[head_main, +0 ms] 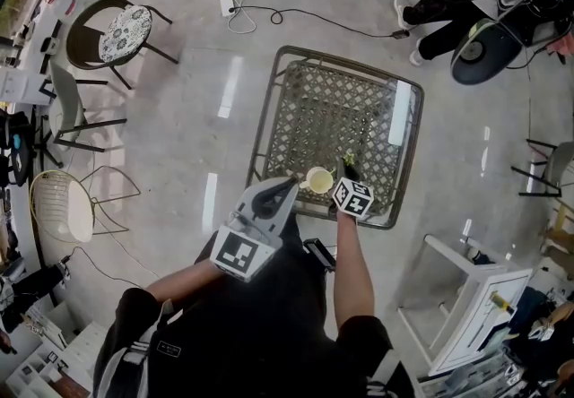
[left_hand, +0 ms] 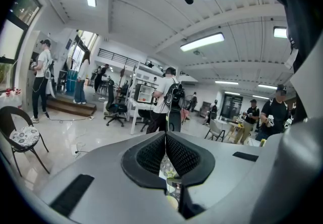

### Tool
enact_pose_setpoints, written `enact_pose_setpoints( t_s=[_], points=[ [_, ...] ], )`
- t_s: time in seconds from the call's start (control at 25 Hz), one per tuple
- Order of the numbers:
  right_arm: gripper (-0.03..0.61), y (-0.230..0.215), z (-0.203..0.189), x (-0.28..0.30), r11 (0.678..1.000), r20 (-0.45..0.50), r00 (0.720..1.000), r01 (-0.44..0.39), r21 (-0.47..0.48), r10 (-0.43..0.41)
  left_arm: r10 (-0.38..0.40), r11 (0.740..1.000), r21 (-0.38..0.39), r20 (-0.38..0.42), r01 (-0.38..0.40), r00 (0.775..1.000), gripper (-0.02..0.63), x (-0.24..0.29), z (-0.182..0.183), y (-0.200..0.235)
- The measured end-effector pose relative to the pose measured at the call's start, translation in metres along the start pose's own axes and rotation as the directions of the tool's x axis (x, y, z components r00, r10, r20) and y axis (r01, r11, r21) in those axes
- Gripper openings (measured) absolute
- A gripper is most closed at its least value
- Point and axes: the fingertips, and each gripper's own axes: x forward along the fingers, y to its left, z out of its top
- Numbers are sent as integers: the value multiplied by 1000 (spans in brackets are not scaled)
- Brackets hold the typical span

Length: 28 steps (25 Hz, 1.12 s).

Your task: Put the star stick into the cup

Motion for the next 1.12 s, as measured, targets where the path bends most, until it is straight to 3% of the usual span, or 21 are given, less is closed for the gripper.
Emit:
enact_pose_setpoints(
  t_s=[0.32,0.72,1.12],
  points=[
    [25,1,3,0,1000,7,1000,-4,10,4,6,1000,-8,-1,-6,1000,18,-9,-2,-2],
    [77,3,8,-8,999,25,1000,-5,32,4,3,1000,-10,17,-3,1000,18,-18,0,0],
    [84,1,25,-41,998,106,994,8,59,-14,-21,1000,0,33,21,999,18,-25,2,-12]
  ],
)
